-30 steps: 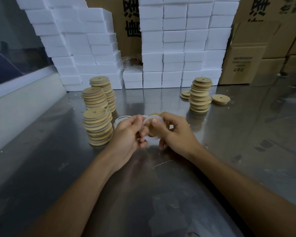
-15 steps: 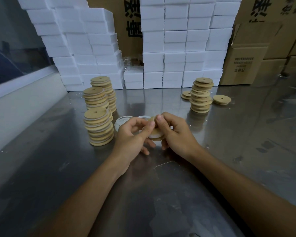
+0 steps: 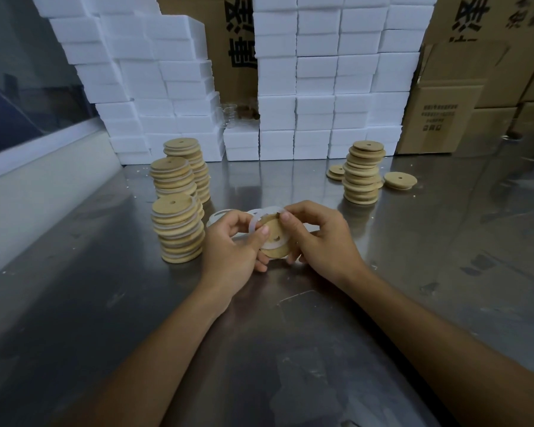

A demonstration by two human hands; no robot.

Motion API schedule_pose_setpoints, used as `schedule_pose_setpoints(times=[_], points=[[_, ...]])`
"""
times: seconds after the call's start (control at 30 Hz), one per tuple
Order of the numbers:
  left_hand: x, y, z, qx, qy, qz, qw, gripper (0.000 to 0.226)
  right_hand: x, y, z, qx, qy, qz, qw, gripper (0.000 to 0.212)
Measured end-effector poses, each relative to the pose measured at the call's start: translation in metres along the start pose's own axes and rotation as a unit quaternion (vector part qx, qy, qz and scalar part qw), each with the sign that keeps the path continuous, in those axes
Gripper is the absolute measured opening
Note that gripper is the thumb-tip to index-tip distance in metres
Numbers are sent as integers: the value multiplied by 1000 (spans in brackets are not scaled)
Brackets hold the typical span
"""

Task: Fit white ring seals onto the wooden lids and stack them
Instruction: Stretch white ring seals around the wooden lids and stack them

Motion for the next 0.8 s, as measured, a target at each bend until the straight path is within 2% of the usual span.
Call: schedule_pose_setpoints(times=[0.4, 0.67, 0.8], points=[[-1, 2, -2, -50, -50, 2, 997, 12, 0, 2, 2, -72, -68, -8, 995, 10], [0, 3, -1, -75, -74, 26, 994, 25, -1, 4, -1, -47, -65, -17, 997, 7], [-2, 5, -5, -28, -44, 0, 999, 11, -3, 5, 0, -59, -65, -11, 996, 7]])
Point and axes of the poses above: each hand's wrist, its own x-axis away from the middle knuckle, its own y-axis out of the back of the hand, z = x × y, the point moved 2 cm from there along -x, towards the middle knuckle, and after that the axes turned 7 degrees about -z, right-handed, at the moved point
